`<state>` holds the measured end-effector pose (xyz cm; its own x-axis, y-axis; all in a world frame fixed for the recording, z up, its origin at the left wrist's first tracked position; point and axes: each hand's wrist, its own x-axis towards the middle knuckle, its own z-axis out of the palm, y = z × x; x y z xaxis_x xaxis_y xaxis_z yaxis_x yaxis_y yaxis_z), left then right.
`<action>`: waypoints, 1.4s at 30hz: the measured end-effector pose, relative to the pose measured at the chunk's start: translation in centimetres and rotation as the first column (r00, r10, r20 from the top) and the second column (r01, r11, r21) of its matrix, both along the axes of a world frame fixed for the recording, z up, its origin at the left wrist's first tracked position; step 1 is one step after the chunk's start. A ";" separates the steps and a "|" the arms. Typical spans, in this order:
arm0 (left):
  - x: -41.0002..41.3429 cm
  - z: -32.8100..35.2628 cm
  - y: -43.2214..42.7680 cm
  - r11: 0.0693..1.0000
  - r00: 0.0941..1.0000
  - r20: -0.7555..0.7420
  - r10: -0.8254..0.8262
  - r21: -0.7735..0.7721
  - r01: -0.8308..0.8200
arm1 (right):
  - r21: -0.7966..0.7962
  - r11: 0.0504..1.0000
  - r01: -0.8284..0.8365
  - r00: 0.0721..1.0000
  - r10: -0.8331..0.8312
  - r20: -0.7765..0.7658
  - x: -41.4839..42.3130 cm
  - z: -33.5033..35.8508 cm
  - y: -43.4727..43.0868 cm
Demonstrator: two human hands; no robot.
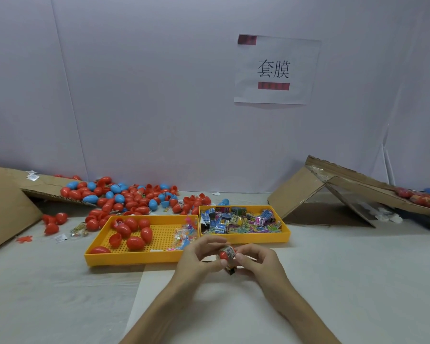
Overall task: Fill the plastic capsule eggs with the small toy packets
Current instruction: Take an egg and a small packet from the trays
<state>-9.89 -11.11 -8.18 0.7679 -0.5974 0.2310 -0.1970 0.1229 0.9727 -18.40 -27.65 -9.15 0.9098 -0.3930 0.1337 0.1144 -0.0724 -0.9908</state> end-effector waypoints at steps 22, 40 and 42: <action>-0.3 -0.8 -0.4 0.998 0.998 0.006 -0.066 -0.009 0.066 | -0.246 0.969 -0.006 1.000 0.000 -0.025 -0.4 0.2 1.0; -0.2 -0.4 -0.3 0.993 0.997 -0.004 -0.076 -0.091 0.075 | 0.187 0.977 -0.099 0.995 0.103 -0.007 -0.4 0.9 0.5; -0.3 -0.4 -0.3 0.992 0.996 -0.003 -0.086 -0.090 0.085 | 0.170 0.981 -0.092 0.996 0.089 0.024 -0.4 0.8 0.5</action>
<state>-10.16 -11.40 -8.57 0.7168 -0.6380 0.2814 -0.1755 0.2254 0.9583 -18.82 -27.14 -8.33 0.9409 -0.3274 0.0868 0.1288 0.1088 -0.9857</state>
